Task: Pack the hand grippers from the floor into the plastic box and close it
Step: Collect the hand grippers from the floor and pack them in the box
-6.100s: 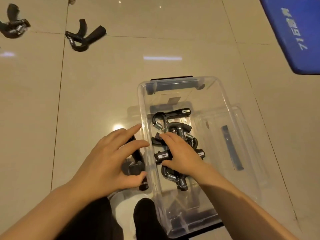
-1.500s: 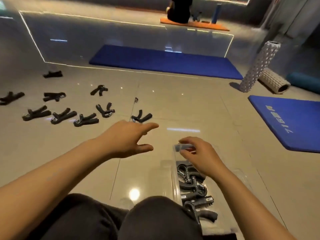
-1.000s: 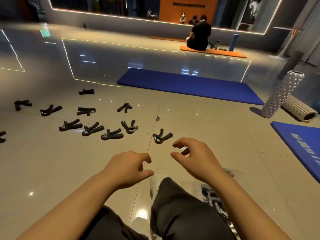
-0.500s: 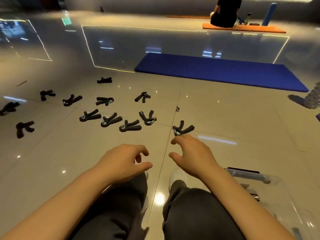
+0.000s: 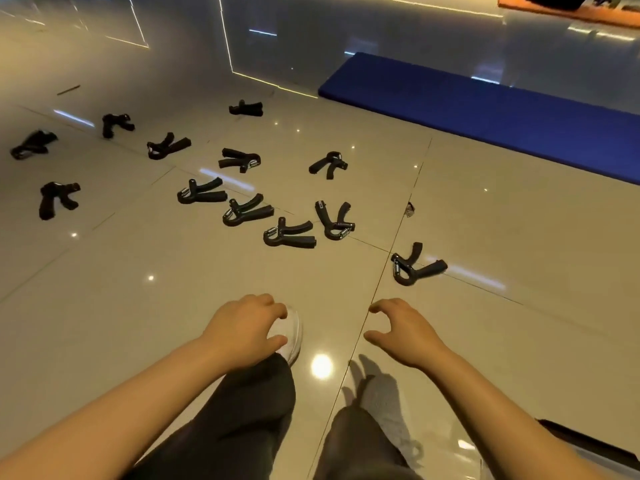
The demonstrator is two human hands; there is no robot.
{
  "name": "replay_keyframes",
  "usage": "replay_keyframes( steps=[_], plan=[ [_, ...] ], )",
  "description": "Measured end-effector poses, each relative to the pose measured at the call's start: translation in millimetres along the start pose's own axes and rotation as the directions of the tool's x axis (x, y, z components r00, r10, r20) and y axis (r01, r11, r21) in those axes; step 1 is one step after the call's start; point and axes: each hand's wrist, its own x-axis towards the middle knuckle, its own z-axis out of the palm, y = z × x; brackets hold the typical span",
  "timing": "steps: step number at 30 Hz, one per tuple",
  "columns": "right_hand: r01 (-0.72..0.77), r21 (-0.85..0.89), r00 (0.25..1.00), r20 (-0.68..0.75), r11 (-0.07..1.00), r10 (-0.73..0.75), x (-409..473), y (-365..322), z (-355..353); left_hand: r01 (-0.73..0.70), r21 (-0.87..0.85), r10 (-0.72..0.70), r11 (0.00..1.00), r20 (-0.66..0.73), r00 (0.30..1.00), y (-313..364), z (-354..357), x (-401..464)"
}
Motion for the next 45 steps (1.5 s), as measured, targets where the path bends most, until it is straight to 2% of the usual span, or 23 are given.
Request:
replay_keyframes(
  steps=[5,10,13,16,21,23,26,29,33,37,41,45],
  plan=[
    [-0.149,-0.051,0.987,0.053,0.988,0.152,78.9,53.1,-0.8,-0.003,-0.091,0.0,0.996,-0.028,1.0,-12.0,8.6,86.5],
    [-0.242,-0.088,0.968,0.05,0.966,0.247,146.7,100.9,20.0,-0.025,-0.1,0.025,0.995,-0.003,1.0,-29.6,31.4,165.6],
    [-0.279,-0.11,0.959,0.025,0.954,0.283,176.6,122.8,29.8,0.04,-0.135,-0.04,0.99,-0.001,0.999,-46.6,49.4,199.9],
    [-0.319,-0.152,0.947,-0.01,0.935,0.321,205.6,139.5,25.8,0.117,-0.197,-0.105,0.973,0.067,0.992,-61.1,68.4,220.5],
    [-0.378,-0.115,0.926,-0.058,0.919,0.373,246.6,159.6,18.2,0.109,-0.123,-0.101,0.986,0.074,0.992,-73.4,86.2,240.0],
    [-0.392,-0.182,0.92,-0.067,0.902,0.387,250.5,160.7,21.4,0.109,-0.111,-0.104,0.988,0.048,0.993,-74.3,90.8,249.0],
    [-0.376,-0.299,0.926,-0.16,0.877,0.342,239.8,151.7,38.0,0.136,-0.177,-0.134,0.975,0.028,0.991,-78.9,103.0,256.5],
    [-0.348,-0.21,0.923,-0.249,0.913,0.295,215.0,134.0,67.9,0.14,-0.216,-0.145,0.966,-0.009,0.989,-86.2,115.7,261.3],
    [-0.293,-0.131,0.925,-0.29,0.947,0.246,173.2,95.4,113.6,0.052,-0.108,-0.064,0.993,-0.105,0.992,-98.6,118.2,284.7],
    [-0.227,-0.217,0.946,-0.28,0.949,0.162,156.5,82.0,129.6,0.04,-0.031,-0.043,0.999,-0.123,0.991,-113.9,111.7,322.5],
    [-0.208,-0.279,0.95,-0.287,0.937,0.125,164.5,89.9,122.0,0.081,-0.006,-0.081,0.997,-0.036,0.996,-109.4,117.2,346.8],
    [-0.187,-0.278,0.96,-0.256,0.942,0.115,172.4,92.4,107.5,0.135,0.038,-0.13,0.99,-0.102,0.986,-98.7,111.4,352.8]
  ],
)
